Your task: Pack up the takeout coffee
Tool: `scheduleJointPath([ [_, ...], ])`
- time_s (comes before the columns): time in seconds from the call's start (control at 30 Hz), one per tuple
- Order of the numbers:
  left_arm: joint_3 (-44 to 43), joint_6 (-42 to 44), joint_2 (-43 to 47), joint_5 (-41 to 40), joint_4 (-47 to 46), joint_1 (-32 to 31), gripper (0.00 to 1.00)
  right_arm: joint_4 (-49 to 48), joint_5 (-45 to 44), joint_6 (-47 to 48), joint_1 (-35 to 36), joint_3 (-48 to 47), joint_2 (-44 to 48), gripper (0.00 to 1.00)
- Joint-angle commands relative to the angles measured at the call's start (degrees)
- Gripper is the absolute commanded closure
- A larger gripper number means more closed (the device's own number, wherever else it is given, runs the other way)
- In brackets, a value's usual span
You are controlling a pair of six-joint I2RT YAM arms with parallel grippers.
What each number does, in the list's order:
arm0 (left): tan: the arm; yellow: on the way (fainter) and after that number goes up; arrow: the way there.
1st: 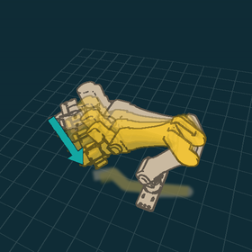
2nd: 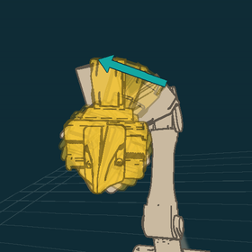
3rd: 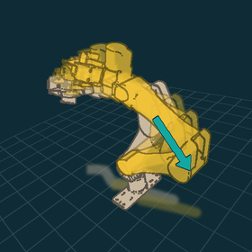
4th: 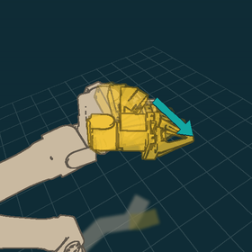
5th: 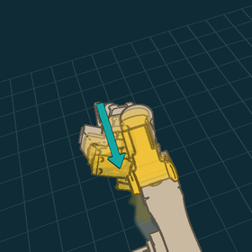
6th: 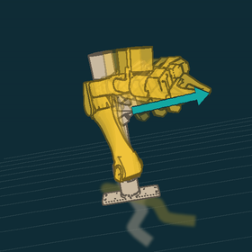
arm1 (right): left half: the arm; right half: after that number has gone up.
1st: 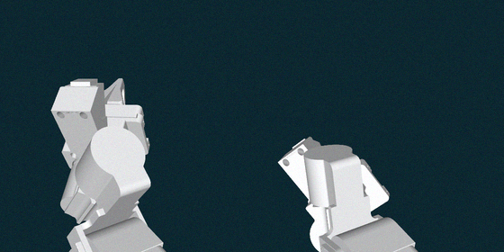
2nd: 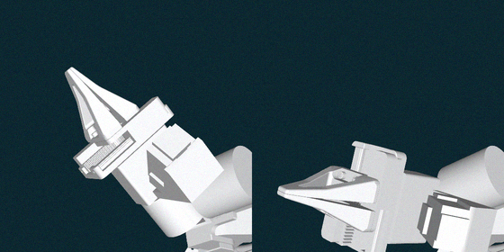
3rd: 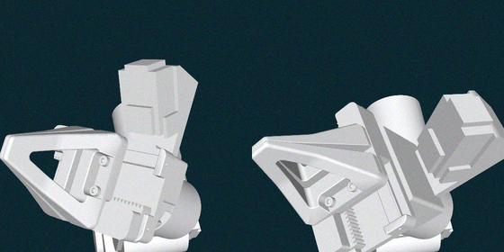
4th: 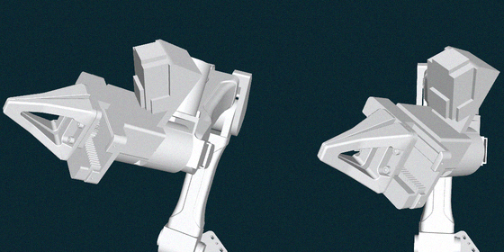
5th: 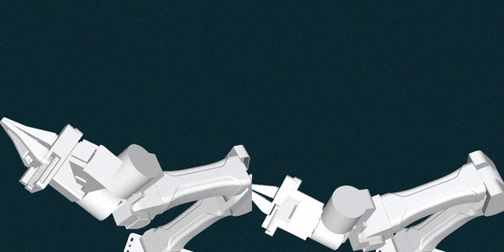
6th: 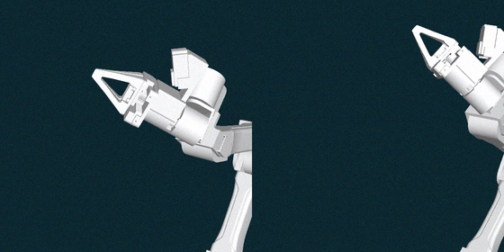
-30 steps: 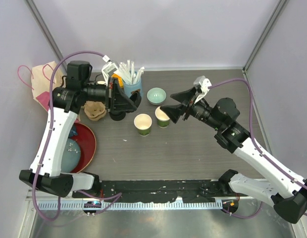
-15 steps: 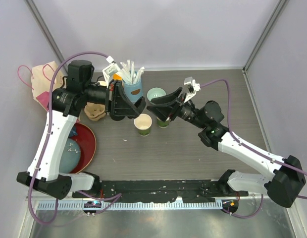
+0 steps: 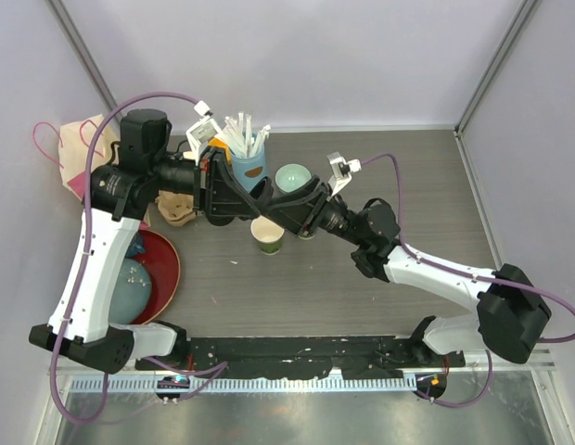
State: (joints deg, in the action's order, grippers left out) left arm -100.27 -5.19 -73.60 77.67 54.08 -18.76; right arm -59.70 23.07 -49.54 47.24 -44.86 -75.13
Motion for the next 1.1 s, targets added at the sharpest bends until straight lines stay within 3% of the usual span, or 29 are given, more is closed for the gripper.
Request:
scheduleJointPath([
  [0.0,-1.3,1.1,1.6,1.8,0.5,-0.3,1.0,-7.9,-0.2,-1.5,0.1,-2.4,0.3,0.5],
  [0.47,-0.7,3.5,1.8,2.6,1.6,-0.7,1.0,-6.6,-2.4,-0.2,0.1,-5.3,-2.6,0.62],
  [0.67,-0.5,4.5,1.8,2.8,2.1,-0.7,1.0,-6.7,-1.6,0.9,0.1,-5.9,-3.2,0.81],
  [0.7,0.1,4.5,1.7,2.8,2.0,-0.7,1.0,-6.7,-1.6,1.1,0.1,-5.9,-2.9,0.93],
  [0.73,0.3,4.5,1.8,2.2,2.0,-0.7,1.0,-6.5,-2.0,1.5,0.1,-5.7,-2.7,0.99],
  [0.83,1.3,4.8,2.0,-0.9,1.8,-0.7,1.0,-3.2,-3.6,3.7,0.0,-4.0,-0.9,0.99],
  [0.87,1.6,4.9,1.9,-2.2,1.8,-0.7,0.96,-1.3,-4.3,4.5,0.0,-3.7,-0.2,0.99],
  [0.9,1.7,4.9,1.8,-3.8,1.8,-0.7,0.84,1.2,-5.0,7.1,0.0,-3.6,0.5,0.99],
  [0.97,2.1,4.9,1.6,-8.5,1.8,-0.7,0.72,12.5,-7.8,10.7,0.0,-4.4,3.0,0.99],
  [1.0,2.3,4.9,1.6,-10.2,1.7,-0.6,0.61,16.9,-9.2,12.6,0.0,-4.9,3.8,0.99],
  [1.07,2.5,5.9,1.4,-15.9,1.9,-0.7,0.52,29.3,-12.7,18.5,0.0,-6.8,5.6,0.99],
])
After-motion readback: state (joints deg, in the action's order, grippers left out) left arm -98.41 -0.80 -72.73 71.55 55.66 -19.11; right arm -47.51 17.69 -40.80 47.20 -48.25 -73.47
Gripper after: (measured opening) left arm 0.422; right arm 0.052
